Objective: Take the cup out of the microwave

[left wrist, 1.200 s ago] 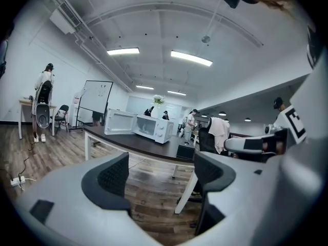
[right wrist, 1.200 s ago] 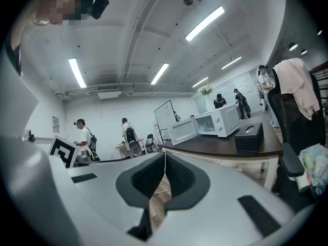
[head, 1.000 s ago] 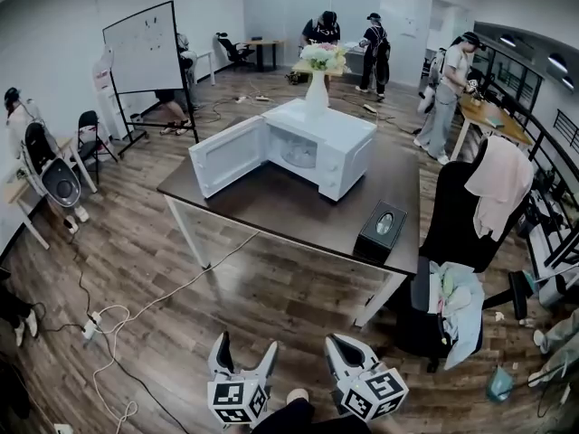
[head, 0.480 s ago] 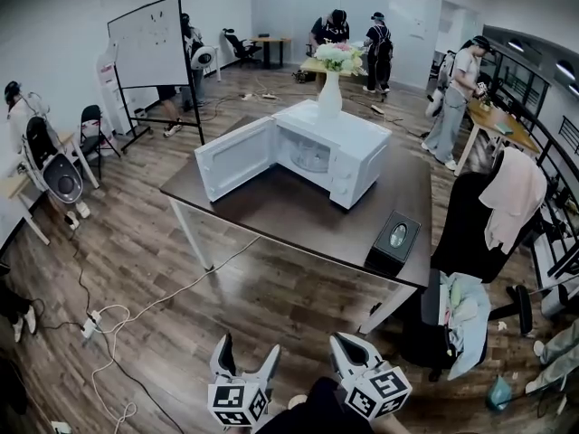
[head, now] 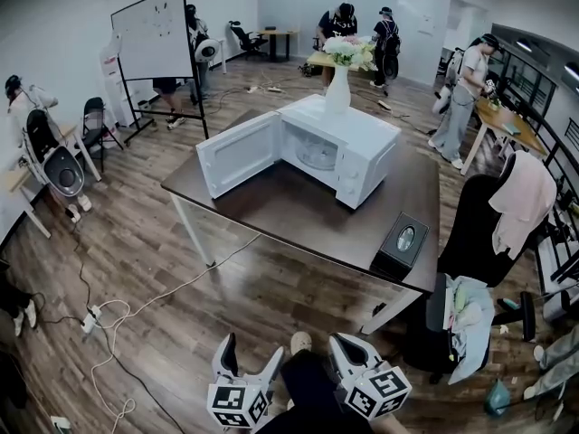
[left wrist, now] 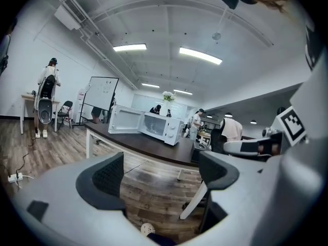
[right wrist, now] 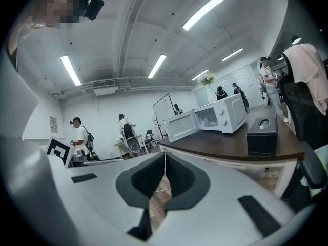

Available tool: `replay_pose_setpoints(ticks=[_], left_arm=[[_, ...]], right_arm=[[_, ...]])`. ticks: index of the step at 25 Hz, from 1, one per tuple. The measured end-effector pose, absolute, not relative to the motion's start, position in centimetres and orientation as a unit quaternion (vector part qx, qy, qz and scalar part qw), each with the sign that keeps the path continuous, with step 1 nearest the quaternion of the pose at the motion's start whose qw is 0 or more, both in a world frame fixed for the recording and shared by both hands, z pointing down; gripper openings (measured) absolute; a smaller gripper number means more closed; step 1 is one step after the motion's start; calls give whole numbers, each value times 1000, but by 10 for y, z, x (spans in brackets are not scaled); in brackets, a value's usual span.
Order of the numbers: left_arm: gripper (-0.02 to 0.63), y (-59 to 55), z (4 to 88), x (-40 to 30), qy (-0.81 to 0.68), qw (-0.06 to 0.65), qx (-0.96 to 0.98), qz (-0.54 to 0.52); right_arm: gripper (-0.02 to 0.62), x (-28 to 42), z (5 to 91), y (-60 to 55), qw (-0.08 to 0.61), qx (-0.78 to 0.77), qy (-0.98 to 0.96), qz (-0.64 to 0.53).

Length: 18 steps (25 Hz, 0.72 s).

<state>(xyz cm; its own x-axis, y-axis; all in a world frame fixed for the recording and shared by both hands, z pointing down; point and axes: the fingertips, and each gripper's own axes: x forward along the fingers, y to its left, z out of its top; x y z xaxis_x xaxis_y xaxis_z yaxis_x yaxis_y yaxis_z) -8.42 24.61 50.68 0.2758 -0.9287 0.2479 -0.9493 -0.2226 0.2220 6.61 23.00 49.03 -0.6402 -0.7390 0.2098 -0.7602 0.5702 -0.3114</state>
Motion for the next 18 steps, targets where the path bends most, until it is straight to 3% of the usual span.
replay_pose_setpoints(ticks=[18], left_arm=[[436,92,496,-90,-592,158,789,42]], right_arm=[[-5,55,485,78,25,419,-886,195]])
